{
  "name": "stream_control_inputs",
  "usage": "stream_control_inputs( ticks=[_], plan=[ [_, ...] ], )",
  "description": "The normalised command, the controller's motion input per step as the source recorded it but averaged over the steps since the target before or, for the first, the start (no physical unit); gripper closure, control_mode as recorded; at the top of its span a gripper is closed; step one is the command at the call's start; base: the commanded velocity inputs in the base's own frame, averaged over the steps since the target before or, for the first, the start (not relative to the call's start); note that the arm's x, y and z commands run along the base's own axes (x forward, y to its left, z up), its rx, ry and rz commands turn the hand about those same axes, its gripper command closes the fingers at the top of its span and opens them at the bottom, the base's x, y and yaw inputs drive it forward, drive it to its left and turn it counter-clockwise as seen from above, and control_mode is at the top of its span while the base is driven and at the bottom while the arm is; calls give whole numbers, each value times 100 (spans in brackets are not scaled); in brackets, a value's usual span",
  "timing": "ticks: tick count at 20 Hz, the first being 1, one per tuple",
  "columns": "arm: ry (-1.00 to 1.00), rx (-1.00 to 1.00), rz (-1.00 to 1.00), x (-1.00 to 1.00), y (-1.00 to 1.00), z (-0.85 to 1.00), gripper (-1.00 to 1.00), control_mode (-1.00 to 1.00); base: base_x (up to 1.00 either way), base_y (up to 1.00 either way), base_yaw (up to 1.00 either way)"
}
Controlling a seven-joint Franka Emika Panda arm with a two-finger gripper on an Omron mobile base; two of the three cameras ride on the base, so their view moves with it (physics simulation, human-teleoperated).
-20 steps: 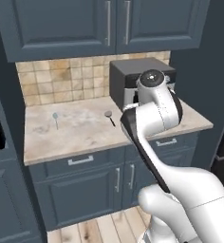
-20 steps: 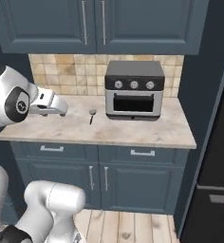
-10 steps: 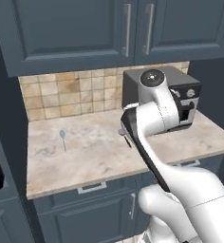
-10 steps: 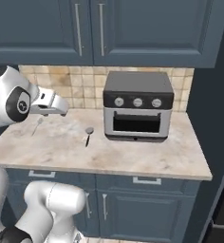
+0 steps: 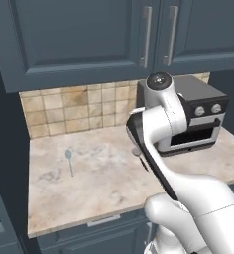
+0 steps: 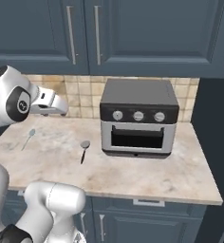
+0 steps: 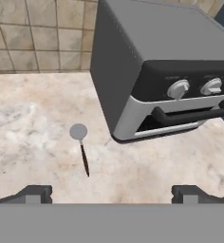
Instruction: Organize the utensils by type. Pick up the wooden spoons from the counter and place them in the open cabinet. Then pick up the metallic utensils from the counter and place them in the open drawer.
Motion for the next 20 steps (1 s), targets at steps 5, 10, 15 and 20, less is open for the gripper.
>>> stream_control_inputs(
  ticks=[5,10,15,20],
  plan=[
    [0,0,0,0,0,0,-100,100,39,15,0],
    [0,0,0,0,0,0,-100,100,15,5,8],
    [4,0,0,0,0,-6,-100,-100,0,0,0],
    [7,0,0,0,0,-28,-100,-100,0,0,0]
  ],
)
